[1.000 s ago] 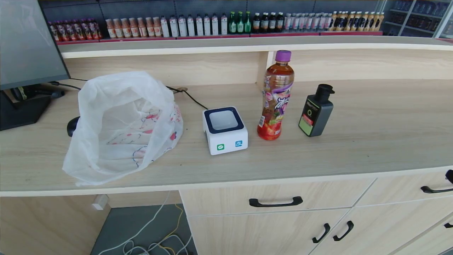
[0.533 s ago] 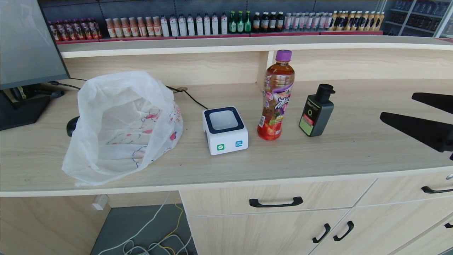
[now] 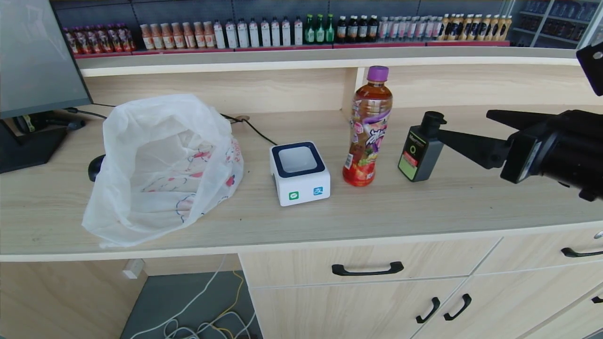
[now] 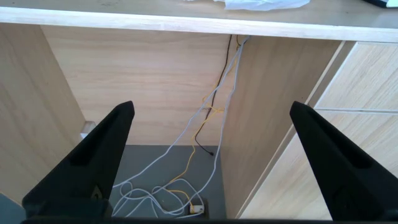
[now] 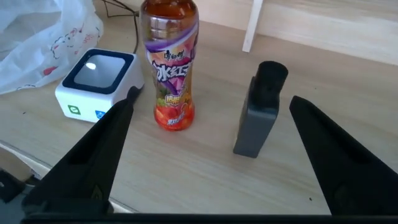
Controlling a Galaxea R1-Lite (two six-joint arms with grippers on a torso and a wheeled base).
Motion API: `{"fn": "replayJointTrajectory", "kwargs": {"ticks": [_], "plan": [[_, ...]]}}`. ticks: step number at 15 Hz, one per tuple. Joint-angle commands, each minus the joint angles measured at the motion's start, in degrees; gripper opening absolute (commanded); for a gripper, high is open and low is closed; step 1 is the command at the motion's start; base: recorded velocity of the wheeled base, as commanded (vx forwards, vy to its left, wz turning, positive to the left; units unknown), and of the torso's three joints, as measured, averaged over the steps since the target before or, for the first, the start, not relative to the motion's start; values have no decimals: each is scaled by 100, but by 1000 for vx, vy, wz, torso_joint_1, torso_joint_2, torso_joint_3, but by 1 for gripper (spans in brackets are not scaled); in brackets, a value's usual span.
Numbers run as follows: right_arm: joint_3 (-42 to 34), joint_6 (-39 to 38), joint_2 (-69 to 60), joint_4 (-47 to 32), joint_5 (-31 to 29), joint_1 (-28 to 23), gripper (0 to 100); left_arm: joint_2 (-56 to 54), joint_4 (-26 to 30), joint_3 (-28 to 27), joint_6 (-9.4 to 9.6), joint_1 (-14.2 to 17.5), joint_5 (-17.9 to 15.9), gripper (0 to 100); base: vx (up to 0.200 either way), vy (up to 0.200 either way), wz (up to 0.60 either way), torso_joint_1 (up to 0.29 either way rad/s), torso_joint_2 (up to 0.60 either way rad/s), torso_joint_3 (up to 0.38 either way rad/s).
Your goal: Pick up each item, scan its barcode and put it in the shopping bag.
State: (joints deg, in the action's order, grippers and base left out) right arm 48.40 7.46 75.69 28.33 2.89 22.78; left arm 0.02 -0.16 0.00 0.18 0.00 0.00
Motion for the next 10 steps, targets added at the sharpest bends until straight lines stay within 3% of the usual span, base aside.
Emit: {"fn": "replayJointTrajectory", "kwargs": {"ticks": [1, 6, 10], "plan": [[65, 10, 482, 261, -403, 244, 100, -2, -2, 0, -1, 0, 0, 100, 0, 0, 0, 0, 0, 0], [724, -17, 1536, 1421, -614, 464, 100, -2, -2, 0, -1, 0, 0, 100, 0, 0, 0, 0, 0, 0], [987, 98, 1853, 1684, -623, 508, 100, -2, -2, 0, -1, 0, 0, 100, 0, 0, 0, 0, 0, 0]]}}
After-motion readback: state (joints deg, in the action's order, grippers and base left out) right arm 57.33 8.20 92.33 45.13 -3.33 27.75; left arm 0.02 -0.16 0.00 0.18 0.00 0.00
